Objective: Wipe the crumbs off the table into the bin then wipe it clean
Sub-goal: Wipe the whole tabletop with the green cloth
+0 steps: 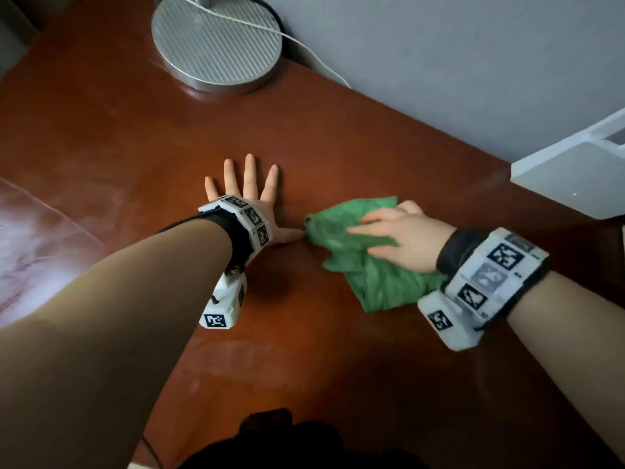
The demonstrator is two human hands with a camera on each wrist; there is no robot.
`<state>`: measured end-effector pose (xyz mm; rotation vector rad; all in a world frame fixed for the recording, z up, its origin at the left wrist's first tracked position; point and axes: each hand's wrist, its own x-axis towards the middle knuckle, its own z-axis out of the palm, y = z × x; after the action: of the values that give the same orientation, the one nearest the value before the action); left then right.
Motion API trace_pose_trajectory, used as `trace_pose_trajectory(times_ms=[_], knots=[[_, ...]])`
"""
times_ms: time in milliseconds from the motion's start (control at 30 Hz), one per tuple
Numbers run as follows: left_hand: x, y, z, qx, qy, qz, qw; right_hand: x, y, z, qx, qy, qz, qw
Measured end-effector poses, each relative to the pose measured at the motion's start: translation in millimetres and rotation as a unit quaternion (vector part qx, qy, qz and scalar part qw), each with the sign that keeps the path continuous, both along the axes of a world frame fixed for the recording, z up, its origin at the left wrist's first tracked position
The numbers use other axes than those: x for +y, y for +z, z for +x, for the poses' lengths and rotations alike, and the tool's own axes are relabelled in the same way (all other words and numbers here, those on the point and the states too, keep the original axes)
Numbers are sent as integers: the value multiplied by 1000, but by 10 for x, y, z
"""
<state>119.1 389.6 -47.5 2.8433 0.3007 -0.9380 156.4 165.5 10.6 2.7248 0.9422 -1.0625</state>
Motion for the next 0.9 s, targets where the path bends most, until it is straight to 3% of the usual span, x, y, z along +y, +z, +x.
trace_pose_trajectory(times_ms=[133, 233, 367, 500, 600, 667, 767, 833, 900], knots=[[-1, 16, 13, 5, -1, 1, 1000, 160, -209, 438, -146, -178, 26, 973], [-11, -27, -4, -9, -2, 4, 1000, 279, -424, 330, -128, -257, 13, 958], [-2, 30, -68, -40, 3, -12, 999, 262, -382, -283, -122, -165, 54, 977], [116, 138, -303, -65, 6, -48, 997, 189, -156, -617, -12, -88, 10, 996], [447, 167, -623, -61, 37, -12, 997, 302, -23, -188, -86, -162, 24, 983], [675, 124, -828, -36, 80, 3, 996, 458, -87, 174, -177, -247, 35, 952], [849, 29, -1045, -9, 97, 5, 995, 873, -308, 368, -167, -293, 13, 941], [868, -15, -1041, -2, 82, 16, 997, 1120, -404, 264, -155, -242, 14, 958], [865, 2, -1011, 16, 80, 13, 997, 1240, -414, -6, -144, -130, 50, 980]])
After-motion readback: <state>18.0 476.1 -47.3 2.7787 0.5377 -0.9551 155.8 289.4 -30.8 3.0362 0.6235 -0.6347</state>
